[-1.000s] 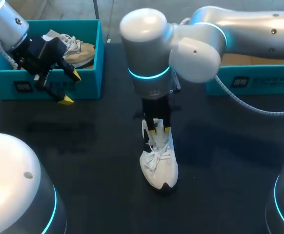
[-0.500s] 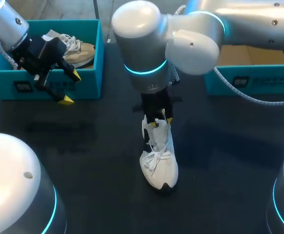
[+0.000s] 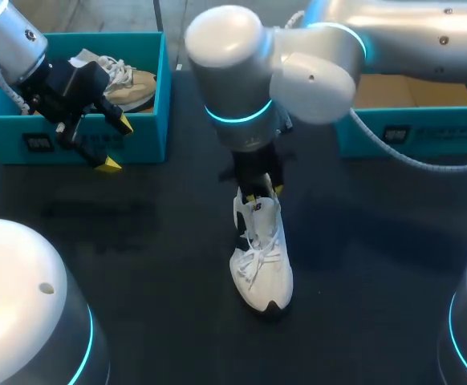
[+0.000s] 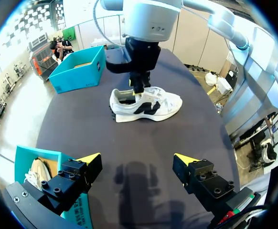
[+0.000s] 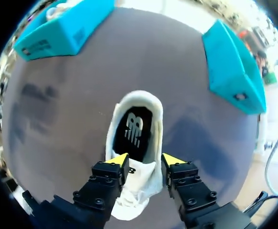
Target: Take the shoe out of the shoebox, open the shoe tongue, remove and reinsert the insole, then place the shoe into the shoebox
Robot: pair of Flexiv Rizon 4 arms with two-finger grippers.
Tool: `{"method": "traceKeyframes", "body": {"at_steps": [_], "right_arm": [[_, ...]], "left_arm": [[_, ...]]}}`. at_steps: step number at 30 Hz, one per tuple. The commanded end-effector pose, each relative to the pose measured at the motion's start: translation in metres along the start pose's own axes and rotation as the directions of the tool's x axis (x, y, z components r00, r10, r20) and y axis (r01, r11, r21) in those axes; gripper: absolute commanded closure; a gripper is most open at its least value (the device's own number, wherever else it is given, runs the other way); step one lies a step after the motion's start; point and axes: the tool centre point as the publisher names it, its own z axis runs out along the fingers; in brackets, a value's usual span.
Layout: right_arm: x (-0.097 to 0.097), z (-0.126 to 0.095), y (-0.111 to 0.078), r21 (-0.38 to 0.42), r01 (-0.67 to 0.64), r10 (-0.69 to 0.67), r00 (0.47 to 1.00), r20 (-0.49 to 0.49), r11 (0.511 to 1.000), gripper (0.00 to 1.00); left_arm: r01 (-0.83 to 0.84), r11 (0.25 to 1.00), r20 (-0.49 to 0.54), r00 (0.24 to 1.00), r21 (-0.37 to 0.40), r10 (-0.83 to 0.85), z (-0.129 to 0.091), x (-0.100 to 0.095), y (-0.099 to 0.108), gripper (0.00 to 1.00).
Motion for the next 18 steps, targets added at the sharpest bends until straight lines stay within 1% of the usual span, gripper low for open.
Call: {"method": "traceKeyframes", "body": {"at_steps": [1, 3, 4, 5, 6, 7, 8, 9, 18], "right_arm": [[-0.01, -0.025, -0.004, -0.14, 0.165, -0.167, 0.986, -0.001, 0.976, 0.51], [-0.009, -0.03, -0.001, -0.185, 0.286, -0.293, 0.956, -0.01, 0.94, 0.51], [-0.008, -0.033, 0.0, -0.209, 0.357, -0.365, 0.931, 0.002, 0.91, 0.45], [-0.007, -0.035, 0.002, -0.224, 0.419, -0.428, 0.904, 0.013, 0.88, 0.23], [-0.007, -0.037, 0.003, -0.241, 0.477, -0.485, 0.874, 0.032, 0.845, 0.04], [-0.007, -0.037, 0.004, -0.242, 0.534, -0.54, 0.84, 0.046, 0.81, 0.0], [-0.007, -0.037, 0.005, -0.232, 0.559, -0.561, 0.825, 0.063, 0.796, 0.0], [-0.009, -0.036, 0.008, -0.222, 0.557, -0.554, 0.829, 0.081, 0.8, 0.0], [-0.009, -0.036, 0.008, -0.222, 0.557, -0.554, 0.829, 0.081, 0.8, 0.0]], "left_arm": [[0.0, 1.0, 0.001, 1.0, -0.002, 0.0, 0.0, 0.001, 0.0, 0.0], [0.0, 1.0, 0.001, 1.0, -0.002, 0.0, 0.0, 0.001, 0.0, 0.0], [0.0, 1.0, 0.001, 1.0, -0.002, 0.0, 0.0, 0.001, 0.0, 0.0], [0.0, 1.0, 0.001, 1.0, -0.002, 0.0, 0.0, 0.001, 0.0, 0.0], [0.0, 1.0, 0.001, 1.0, -0.002, 0.0, 0.0, 0.001, 0.0, 0.0], [0.0, 1.0, 0.001, 1.0, -0.002, 0.0, 0.0, 0.001, 0.0, 0.0], [0.0, 1.0, 0.001, 1.0, -0.002, 0.0, 0.0, 0.001, 0.0, 0.0], [0.0, 1.0, 0.001, 1.0, -0.002, 0.0, 0.0, 0.001, 0.0, 0.0], [0.0, 1.0, 0.001, 1.0, -0.002, 0.0, 0.0, 0.001, 0.0, 0.0]]}}
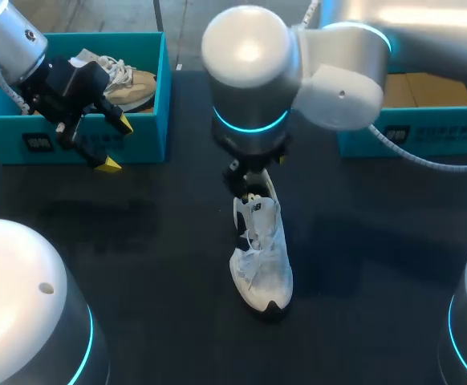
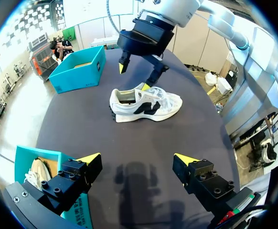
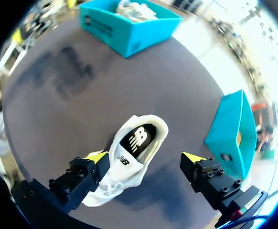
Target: Take the shoe out of the shoebox, open the shoe tongue, remove and reinsert the insole, then place the shoe into the shoebox
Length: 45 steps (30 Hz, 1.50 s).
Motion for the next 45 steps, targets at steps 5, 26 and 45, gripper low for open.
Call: {"method": "traceKeyframes", "body": {"at_steps": [5, 26, 45], "right_arm": [[-0.001, 0.001, -0.005, -0.026, 0.053, -0.053, 0.999, -0.001, 0.998, 0.0], [-0.014, 0.035, 0.033, -0.045, 0.646, -0.645, 0.763, 0.036, 0.762, 0.0], [-0.027, 0.075, 0.057, -0.031, 0.711, -0.711, 0.703, -0.021, 0.703, 0.0]], "left_arm": [[0.0, 1.0, 0.001, 1.0, -0.002, 0.0, 0.0, 0.001, 0.0, 0.0], [0.0, 1.0, 0.001, 1.0, -0.002, 0.0, 0.0, 0.001, 0.0, 0.0], [0.0, 1.0, 0.001, 1.0, -0.002, 0.0, 0.0, 0.001, 0.0, 0.0]]}}
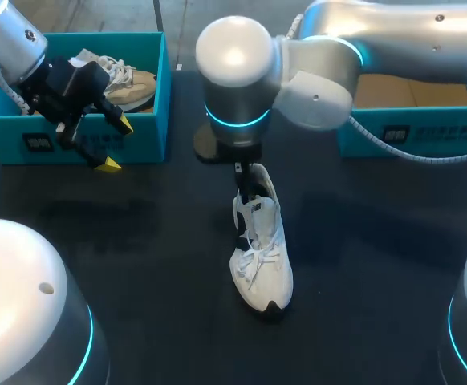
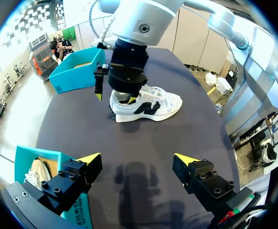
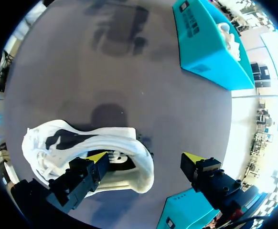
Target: Take the shoe out of the shoebox, open the shoe tongue, remove and reinsert the insole, then place the shoe into the shoebox
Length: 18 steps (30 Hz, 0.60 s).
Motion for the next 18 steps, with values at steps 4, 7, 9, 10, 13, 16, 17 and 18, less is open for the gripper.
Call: {"method": "traceKeyframes", "body": {"at_steps": [4, 7, 9, 10, 13, 16, 17, 18], "right_arm": [[-0.009, 0.009, -0.007, -0.016, 0.026, -0.027, 0.999, -0.035, 1.0, 0.0], [-0.011, 0.01, -0.01, -0.018, 0.057, -0.058, 0.997, -0.05, 0.998, 0.0], [-0.014, 0.012, -0.011, -0.014, 0.069, -0.07, 0.996, -0.057, 0.998, 0.0], [-0.014, 0.013, -0.011, -0.013, 0.075, -0.075, 0.995, -0.059, 0.997, 0.0], [-0.015, 0.018, -0.012, -0.021, 0.084, -0.085, 0.993, -0.077, 0.996, 0.0], [-0.013, 0.025, -0.012, -0.021, 0.088, -0.089, 0.991, -0.098, 0.996, 0.0], [-0.012, 0.027, -0.012, -0.023, 0.084, -0.086, 0.991, -0.104, 0.996, 0.0], [-0.011, 0.028, -0.011, -0.023, 0.083, -0.085, 0.991, -0.106, 0.996, 0.0]], "left_arm": [[0.0, 1.0, 0.001, 1.0, -0.002, 0.0, 0.0, 0.001, 0.0, 0.0], [0.0, 1.0, 0.001, 1.0, -0.002, 0.0, 0.0, 0.001, 0.0, 0.0], [0.0, 1.0, 0.001, 1.0, -0.002, 0.0, 0.0, 0.001, 0.0, 0.0], [0.0, 1.0, 0.001, 1.0, -0.002, 0.0, 0.0, 0.001, 0.0, 0.0], [0.0, 1.0, 0.001, 1.0, -0.002, 0.0, 0.0, 0.001, 0.0, 0.0], [0.0, 1.0, 0.001, 1.0, -0.002, 0.0, 0.0, 0.001, 0.0, 0.0], [0.0, 1.0, 0.001, 1.0, -0.002, 0.0, 0.0, 0.001, 0.0, 0.0], [0.0, 1.0, 0.001, 1.0, -0.002, 0.0, 0.0, 0.001, 0.0, 0.0]]}}
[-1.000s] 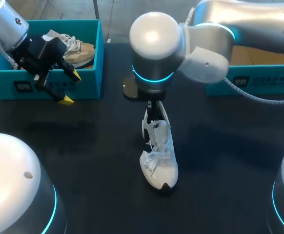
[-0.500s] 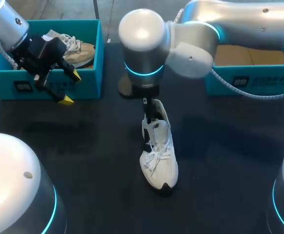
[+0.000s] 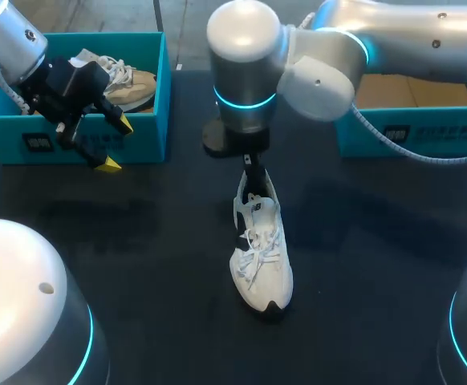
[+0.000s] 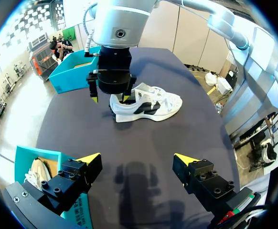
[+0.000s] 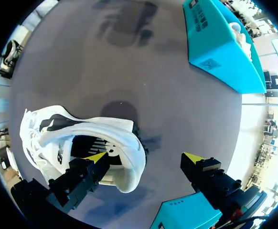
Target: Take the shoe out of the shoebox, open the shoe tongue, remove and reinsert the insole, then place the shoe into the shoebox
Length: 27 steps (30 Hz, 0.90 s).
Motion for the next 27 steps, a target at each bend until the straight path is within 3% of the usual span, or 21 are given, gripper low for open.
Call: {"method": "traceKeyframes", "body": {"at_steps": [1, 13, 14, 15, 16, 21, 22, 27], "right_arm": [[-0.001, 0.012, 0.002, 0.002, -0.007, 0.007, 1.0, -0.017, 1.0, 0.0], [0.005, 0.032, 0.0, 0.056, -0.035, 0.037, 0.999, -0.036, 0.998, 0.02], [0.005, 0.033, -0.001, 0.061, -0.038, 0.04, 0.999, -0.036, 0.997, 0.09], [0.005, 0.034, -0.002, 0.066, -0.043, 0.046, 0.998, -0.035, 0.997, 0.23], [0.005, 0.034, -0.003, 0.066, -0.05, 0.052, 0.998, -0.035, 0.997, 0.45], [0.007, 0.035, -0.008, 0.079, -0.074, 0.076, 0.997, -0.031, 0.994, 0.78], [0.008, 0.035, -0.01, 0.082, -0.085, 0.087, 0.996, -0.03, 0.993, 1.0], [0.011, 0.035, -0.016, 0.07, -0.125, 0.128, 0.992, -0.026, 0.99, 1.0]], "left_arm": [[0.0, 1.0, 0.001, 1.0, -0.002, 0.0, 0.0, 0.001, 0.0, 0.0], [0.0, 1.0, 0.001, 1.0, -0.002, 0.0, 0.0, 0.001, 0.0, 0.0], [0.0, 1.0, 0.001, 1.0, -0.002, 0.0, 0.0, 0.001, 0.0, 0.0], [0.0, 1.0, 0.001, 1.0, -0.002, 0.0, 0.0, 0.001, 0.0, 0.0], [0.0, 1.0, 0.001, 1.0, -0.002, 0.0, 0.0, 0.001, 0.0, 0.0], [0.0, 1.0, 0.001, 1.0, -0.002, 0.0, 0.0, 0.001, 0.0, 0.0], [0.0, 1.0, 0.001, 1.0, -0.002, 0.0, 0.0, 0.001, 0.0, 0.0], [0.0, 1.0, 0.001, 1.0, -0.002, 0.0, 0.0, 0.001, 0.0, 0.0]]}}
